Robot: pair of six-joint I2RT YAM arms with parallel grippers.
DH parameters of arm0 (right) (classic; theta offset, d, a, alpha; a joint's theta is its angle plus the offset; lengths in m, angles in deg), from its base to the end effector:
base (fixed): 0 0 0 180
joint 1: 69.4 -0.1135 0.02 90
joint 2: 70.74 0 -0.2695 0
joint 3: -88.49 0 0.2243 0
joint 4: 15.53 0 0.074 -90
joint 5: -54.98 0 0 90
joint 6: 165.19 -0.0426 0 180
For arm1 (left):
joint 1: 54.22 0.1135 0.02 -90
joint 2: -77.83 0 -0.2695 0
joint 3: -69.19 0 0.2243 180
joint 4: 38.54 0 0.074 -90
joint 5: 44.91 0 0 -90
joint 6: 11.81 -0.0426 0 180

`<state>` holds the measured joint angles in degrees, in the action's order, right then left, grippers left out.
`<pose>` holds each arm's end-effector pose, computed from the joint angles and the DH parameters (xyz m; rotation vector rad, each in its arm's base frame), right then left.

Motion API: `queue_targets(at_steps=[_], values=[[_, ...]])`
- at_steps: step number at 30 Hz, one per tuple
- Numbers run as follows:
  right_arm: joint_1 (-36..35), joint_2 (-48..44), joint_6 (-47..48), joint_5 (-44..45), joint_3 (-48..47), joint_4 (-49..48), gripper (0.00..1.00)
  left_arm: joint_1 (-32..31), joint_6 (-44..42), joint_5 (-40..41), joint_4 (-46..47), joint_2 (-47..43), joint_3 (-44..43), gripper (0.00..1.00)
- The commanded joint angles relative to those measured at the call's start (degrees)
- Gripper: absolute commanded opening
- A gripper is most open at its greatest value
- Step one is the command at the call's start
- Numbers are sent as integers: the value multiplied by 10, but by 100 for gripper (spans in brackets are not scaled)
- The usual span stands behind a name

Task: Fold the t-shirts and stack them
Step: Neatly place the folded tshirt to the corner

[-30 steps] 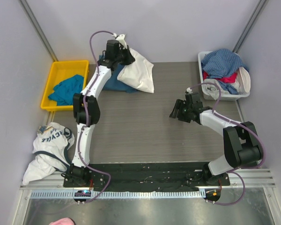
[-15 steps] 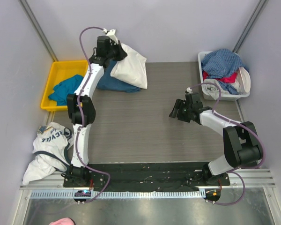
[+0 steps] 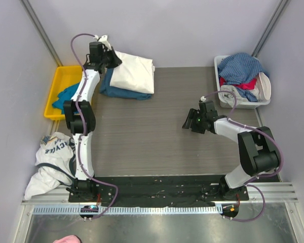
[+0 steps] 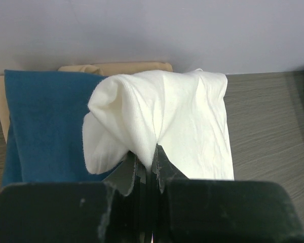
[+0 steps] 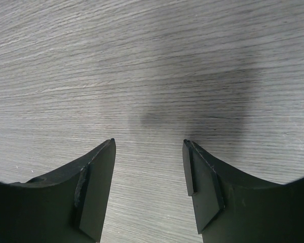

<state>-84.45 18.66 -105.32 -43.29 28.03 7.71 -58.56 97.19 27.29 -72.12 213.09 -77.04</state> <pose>0.2733 0.0798 0.1827 0.2709 2.5262 0.5038 0.5349 -0.0537 0.3018 -0.0475 1.9888 -0.5703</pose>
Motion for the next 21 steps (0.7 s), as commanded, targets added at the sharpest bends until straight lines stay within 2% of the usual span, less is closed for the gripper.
queue_targets(at_steps=[1, 9, 21], values=[[-2, 9, -5, -6, -2, -21, 63, 16, 2, -21, 63, -32, -2, 0], [-2, 18, -4, -6, -8, -18, 63, 40, 9, -28, 64, -7, -20, 0], [-1, 32, -5, -9, -21, -13, 63, 60, 9, -34, 74, 0, -1, 0]])
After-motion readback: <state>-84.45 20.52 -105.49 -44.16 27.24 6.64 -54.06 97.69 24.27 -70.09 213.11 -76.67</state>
